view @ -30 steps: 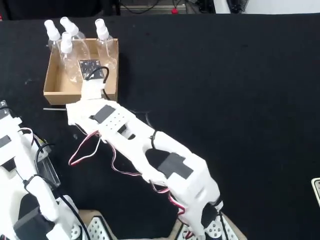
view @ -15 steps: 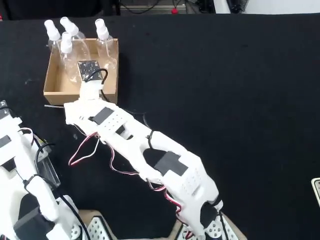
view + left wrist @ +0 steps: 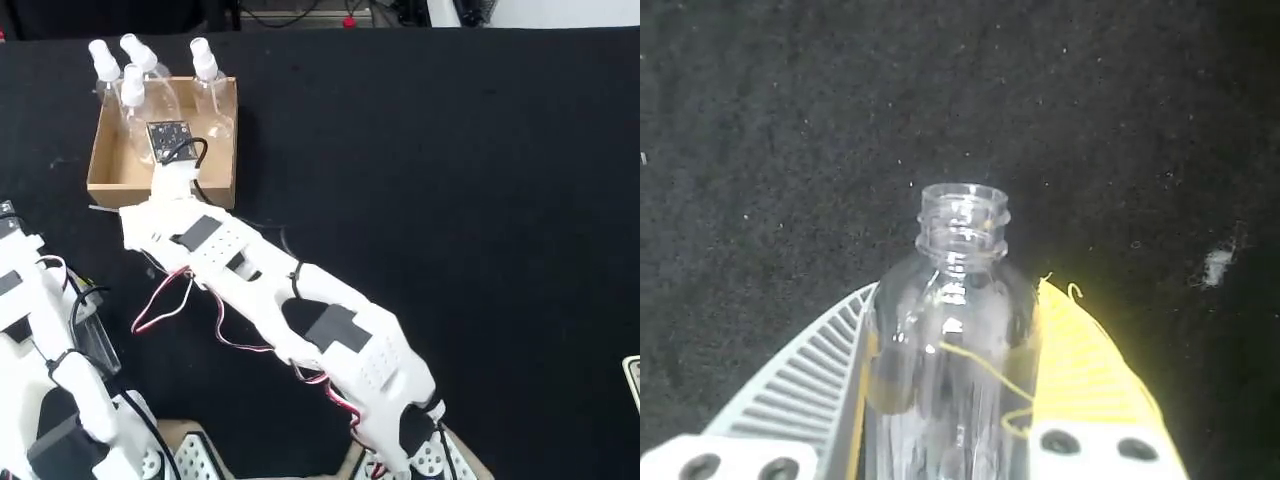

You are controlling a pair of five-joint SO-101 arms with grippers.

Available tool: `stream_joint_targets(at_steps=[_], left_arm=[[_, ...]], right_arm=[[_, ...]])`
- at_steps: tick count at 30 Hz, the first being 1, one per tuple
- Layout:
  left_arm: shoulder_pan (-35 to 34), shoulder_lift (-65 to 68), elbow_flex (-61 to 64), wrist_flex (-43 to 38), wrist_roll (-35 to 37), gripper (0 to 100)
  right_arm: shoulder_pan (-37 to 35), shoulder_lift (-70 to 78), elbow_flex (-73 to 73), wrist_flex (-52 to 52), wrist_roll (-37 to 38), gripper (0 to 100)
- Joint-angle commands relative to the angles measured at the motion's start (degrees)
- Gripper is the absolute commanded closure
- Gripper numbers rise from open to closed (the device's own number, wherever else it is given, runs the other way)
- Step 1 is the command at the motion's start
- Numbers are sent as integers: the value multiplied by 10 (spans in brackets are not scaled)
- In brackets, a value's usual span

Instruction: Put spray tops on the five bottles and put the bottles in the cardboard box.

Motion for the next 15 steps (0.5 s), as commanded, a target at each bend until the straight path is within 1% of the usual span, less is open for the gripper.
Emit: stream_joint_targets(at_steps=[1,8,15], left_arm=[[-4,-14,-22,-8,2,949],[-4,-14,-22,-8,1,949],[-4,-14,-22,-8,1,949]], right_arm=[[-7,-9,-34,-12,48,762],[-1,-8,-28,-7,59,764],[4,-13,22,-8,61,762]])
